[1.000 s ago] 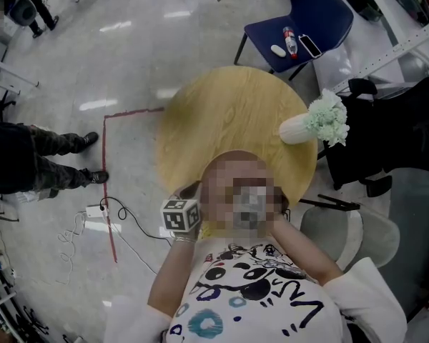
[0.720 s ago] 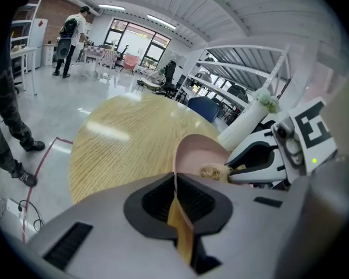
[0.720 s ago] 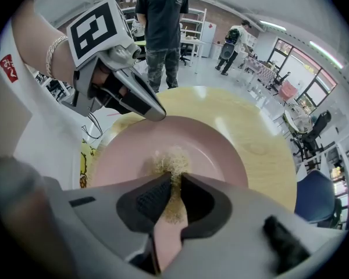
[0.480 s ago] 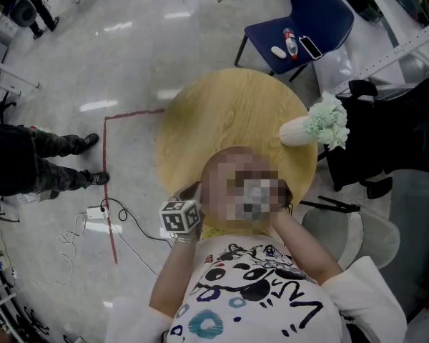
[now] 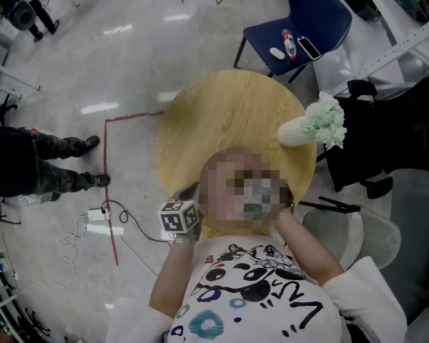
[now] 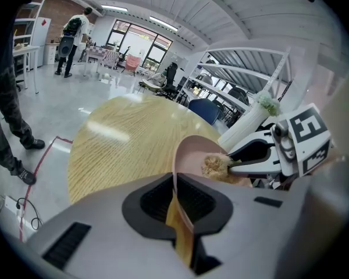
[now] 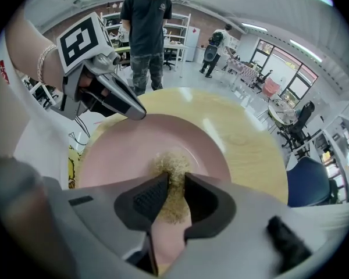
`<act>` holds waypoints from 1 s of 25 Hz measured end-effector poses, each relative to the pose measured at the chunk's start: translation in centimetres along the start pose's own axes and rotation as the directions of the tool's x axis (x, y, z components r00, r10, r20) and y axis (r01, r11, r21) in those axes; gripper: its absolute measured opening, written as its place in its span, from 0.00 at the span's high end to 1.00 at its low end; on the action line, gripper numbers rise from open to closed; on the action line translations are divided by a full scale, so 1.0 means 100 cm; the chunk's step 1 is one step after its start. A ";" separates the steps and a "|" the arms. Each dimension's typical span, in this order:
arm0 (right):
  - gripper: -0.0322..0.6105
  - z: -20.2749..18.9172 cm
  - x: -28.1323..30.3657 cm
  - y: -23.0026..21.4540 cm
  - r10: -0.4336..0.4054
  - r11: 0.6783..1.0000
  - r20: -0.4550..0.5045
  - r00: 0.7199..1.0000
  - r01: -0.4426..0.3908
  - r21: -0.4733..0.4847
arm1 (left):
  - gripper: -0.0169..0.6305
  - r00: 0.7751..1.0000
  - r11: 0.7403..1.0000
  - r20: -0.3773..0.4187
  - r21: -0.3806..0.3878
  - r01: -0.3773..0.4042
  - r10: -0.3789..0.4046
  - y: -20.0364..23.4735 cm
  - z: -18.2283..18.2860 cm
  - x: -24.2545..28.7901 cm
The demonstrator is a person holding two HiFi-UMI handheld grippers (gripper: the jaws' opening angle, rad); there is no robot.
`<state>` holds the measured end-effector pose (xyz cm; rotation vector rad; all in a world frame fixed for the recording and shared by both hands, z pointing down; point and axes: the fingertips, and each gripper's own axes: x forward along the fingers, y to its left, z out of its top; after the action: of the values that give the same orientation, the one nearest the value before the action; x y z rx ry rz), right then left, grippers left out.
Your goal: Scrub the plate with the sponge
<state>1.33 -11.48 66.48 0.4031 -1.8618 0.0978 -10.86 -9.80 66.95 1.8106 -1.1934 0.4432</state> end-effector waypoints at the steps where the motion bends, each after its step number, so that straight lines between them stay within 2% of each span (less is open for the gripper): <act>1: 0.81 0.000 -0.001 0.001 0.003 1.000 0.007 1.000 -0.003 0.011 | 0.94 1.000 1.000 0.001 0.001 -0.001 0.001 0.000 0.000 0.000; 9: 0.77 0.002 -0.013 0.007 0.006 0.999 0.060 0.998 -0.010 0.052 | 0.94 0.999 0.999 0.032 0.037 -0.007 0.006 -0.004 0.009 -0.010; 16: 0.74 0.007 -0.035 0.005 -0.039 0.995 0.115 0.993 0.028 0.093 | 0.94 0.999 0.996 0.042 0.086 -0.006 0.002 -0.011 0.012 -0.028; 22: 0.75 0.019 -0.069 -0.006 -0.100 0.975 0.263 0.960 0.042 0.220 | 0.94 0.998 0.987 0.045 0.158 0.032 -0.039 -0.028 0.018 -0.047; 25: 0.79 0.022 -0.086 -0.008 -0.100 0.961 0.326 0.940 0.006 0.278 | 0.94 0.993 0.980 0.046 0.171 0.100 -0.109 -0.044 0.021 -0.055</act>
<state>1.97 -10.88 57.66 0.6979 -2.1825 0.2657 -10.01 -7.97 59.90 2.0326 -1.1194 0.4475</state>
